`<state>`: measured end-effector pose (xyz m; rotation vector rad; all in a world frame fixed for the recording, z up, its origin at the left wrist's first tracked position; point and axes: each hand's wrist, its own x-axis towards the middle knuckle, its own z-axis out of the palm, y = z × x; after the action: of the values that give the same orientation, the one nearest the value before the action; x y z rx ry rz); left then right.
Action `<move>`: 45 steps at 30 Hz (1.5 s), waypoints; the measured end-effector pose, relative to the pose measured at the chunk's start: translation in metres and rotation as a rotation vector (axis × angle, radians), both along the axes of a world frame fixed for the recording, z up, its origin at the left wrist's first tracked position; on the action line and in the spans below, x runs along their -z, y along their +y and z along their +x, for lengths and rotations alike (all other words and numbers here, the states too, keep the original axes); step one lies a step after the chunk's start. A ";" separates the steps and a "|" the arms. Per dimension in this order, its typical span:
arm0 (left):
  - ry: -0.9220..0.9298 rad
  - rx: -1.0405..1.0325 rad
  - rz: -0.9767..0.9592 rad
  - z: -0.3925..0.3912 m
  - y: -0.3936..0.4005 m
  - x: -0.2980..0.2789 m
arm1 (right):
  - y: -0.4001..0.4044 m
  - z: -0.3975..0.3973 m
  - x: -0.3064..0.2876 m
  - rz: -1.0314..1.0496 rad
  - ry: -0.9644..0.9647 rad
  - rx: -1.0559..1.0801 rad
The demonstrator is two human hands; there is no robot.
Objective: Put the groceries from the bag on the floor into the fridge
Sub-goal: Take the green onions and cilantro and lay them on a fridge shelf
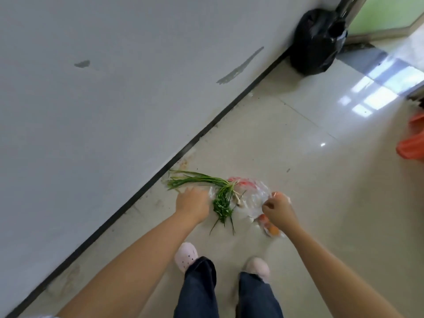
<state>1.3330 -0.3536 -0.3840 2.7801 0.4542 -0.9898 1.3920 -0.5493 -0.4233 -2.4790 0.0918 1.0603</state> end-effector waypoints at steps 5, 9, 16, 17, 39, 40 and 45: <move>0.044 0.027 0.049 0.022 0.028 0.095 | 0.028 0.000 0.080 0.060 0.084 0.091; 0.048 0.054 0.053 0.027 0.036 0.209 | 0.046 0.008 0.184 0.109 0.095 0.168; 0.026 0.053 -0.045 0.028 0.029 0.432 | 0.054 0.018 0.399 0.144 -0.002 0.291; -0.001 0.054 -0.073 0.033 0.028 0.461 | 0.052 0.023 0.426 0.149 -0.033 0.306; -0.055 -0.369 -0.750 0.108 0.010 0.624 | 0.039 0.064 0.552 0.273 -0.163 0.294; -0.051 -0.390 -0.800 0.105 0.013 0.623 | 0.044 0.068 0.553 0.309 -0.151 0.351; -0.067 -0.577 -0.979 0.087 0.029 0.614 | 0.070 0.080 0.570 0.411 -0.061 0.550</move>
<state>1.4201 -0.3250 -0.9978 1.6643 0.5249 -0.6931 1.4719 -0.4796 -0.9930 -1.9457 0.4593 0.6830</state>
